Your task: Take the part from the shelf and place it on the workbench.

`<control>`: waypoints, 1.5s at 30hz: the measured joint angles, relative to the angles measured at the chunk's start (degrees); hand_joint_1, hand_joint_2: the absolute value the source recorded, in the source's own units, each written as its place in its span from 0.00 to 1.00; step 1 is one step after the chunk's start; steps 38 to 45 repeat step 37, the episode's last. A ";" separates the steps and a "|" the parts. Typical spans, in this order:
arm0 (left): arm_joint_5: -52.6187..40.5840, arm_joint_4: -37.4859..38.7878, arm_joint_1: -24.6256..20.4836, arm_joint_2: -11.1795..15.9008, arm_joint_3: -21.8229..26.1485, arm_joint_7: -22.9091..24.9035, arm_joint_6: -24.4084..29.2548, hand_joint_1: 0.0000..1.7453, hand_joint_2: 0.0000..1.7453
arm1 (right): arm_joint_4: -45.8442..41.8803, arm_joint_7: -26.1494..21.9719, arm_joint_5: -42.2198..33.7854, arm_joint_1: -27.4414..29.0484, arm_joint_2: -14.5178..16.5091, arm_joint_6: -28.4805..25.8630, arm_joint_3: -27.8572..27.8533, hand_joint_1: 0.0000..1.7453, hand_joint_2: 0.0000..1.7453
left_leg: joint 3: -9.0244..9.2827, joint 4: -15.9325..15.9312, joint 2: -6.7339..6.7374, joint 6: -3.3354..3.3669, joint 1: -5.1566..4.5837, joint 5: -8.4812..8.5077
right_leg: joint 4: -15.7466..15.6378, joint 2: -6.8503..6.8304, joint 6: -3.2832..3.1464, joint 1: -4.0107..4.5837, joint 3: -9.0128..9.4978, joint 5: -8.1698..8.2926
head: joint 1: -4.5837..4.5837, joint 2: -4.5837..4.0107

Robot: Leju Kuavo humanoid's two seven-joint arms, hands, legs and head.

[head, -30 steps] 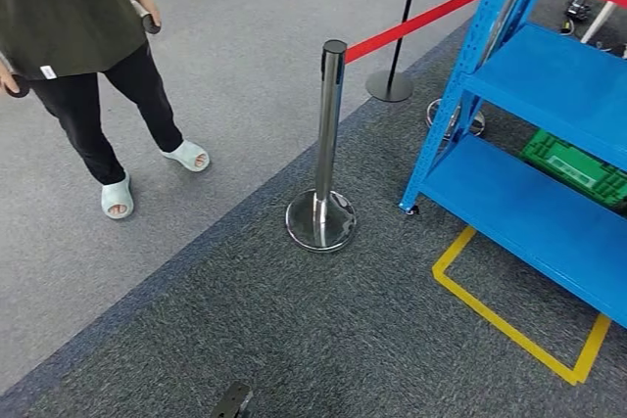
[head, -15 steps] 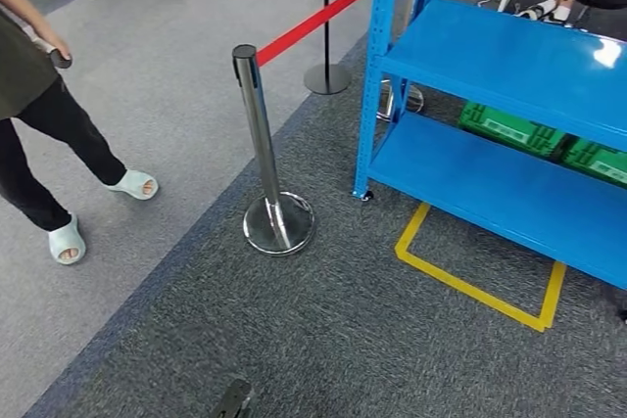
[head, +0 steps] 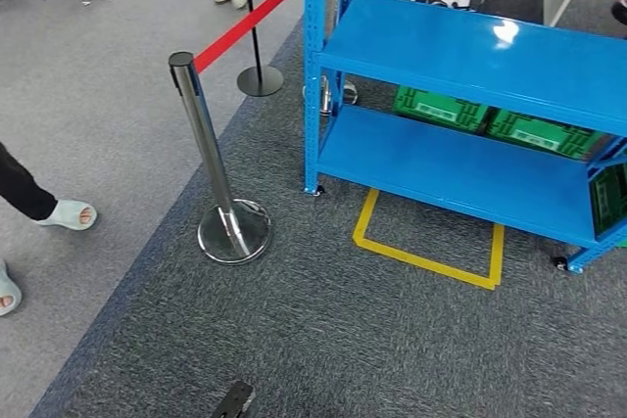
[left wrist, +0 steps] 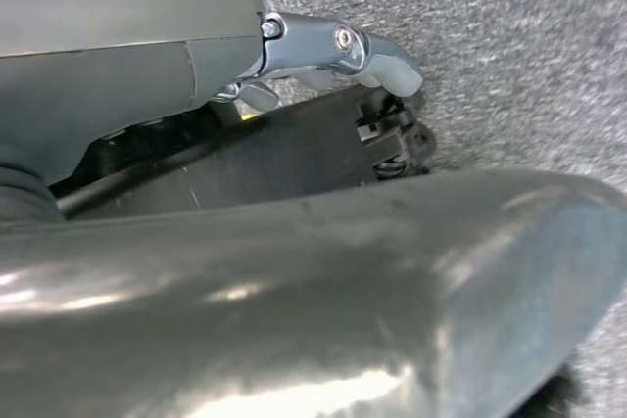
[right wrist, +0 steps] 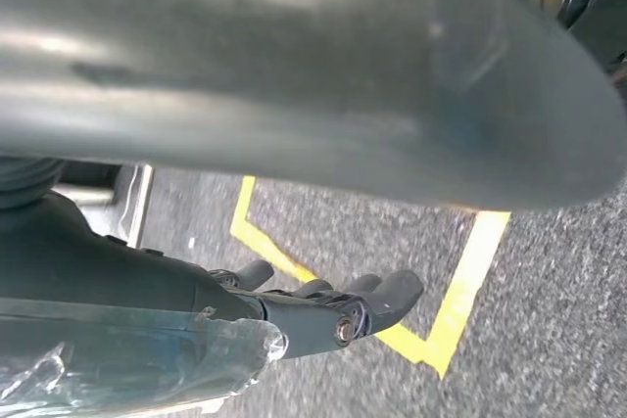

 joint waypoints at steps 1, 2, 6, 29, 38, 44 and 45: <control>0.01 0.00 0.01 0.03 0.00 0.03 -0.01 0.00 0.00 | 0.00 -0.01 -0.01 0.04 0.00 0.00 0.01 0.00 0.00 | 0.11 0.00 0.94 0.01 -0.06 -0.12 | 1.79 -0.27 0.08 -0.02 -0.70 -0.35 | 0.00 0.00; 0.01 0.00 0.01 0.04 -0.01 0.05 -0.01 0.00 0.00 | 0.00 0.01 -0.01 0.14 0.00 0.00 0.01 0.00 0.00 | 0.28 0.01 1.81 -0.04 -0.08 -0.27 | 1.35 -0.51 0.11 -0.02 -0.24 0.37 | 0.02 0.00; 0.01 0.00 0.07 0.11 -0.01 0.10 -0.01 0.00 0.00 | 0.00 0.27 0.14 0.13 -0.01 -0.03 0.02 0.00 0.00 | 1.47 0.09 4.43 -0.95 -0.49 -1.28 | -11.60 -4.25 -0.58 0.22 7.59 5.81 | -0.01 0.00; 0.31 0.00 -0.18 0.04 -0.16 -0.23 1.69 0.00 0.75 | 0.00 -5.34 -7.23 0.09 -0.05 5.61 -4.85 0.00 1.00 | -0.88 0.32 -1.66 -2.07 0.00 0.56 | -14.47 2.54 -2.29 -0.02 8.46 6.82 | -0.77 0.00; -2.82 -0.63 0.53 1.06 2.50 -0.30 0.67 0.00 0.00 | -0.37 -5.48 -14.08 1.64 -1.24 5.77 3.11 0.00 0.00 | -0.90 0.32 -1.65 -1.70 -0.11 0.56 | -14.81 2.54 -1.26 -0.14 8.59 7.02 | -0.79 0.00; -2.82 -0.63 0.53 1.06 2.50 -0.30 0.67 0.00 0.00 | -0.37 -5.48 -14.08 1.64 -1.24 5.77 3.11 0.00 0.00 | -0.90 0.32 -1.65 -1.70 -0.11 0.56 | -14.81 2.54 -1.26 -0.14 8.59 7.02 | -0.79 0.00; -2.82 -0.63 0.53 1.06 2.50 -0.30 0.67 0.00 0.00 | -0.37 -5.48 -14.08 1.64 -1.24 5.77 3.11 0.00 0.00 | -0.90 0.32 -1.65 -1.70 -0.11 0.56 | -14.81 2.54 -1.26 -0.14 8.59 7.02 | -0.79 0.00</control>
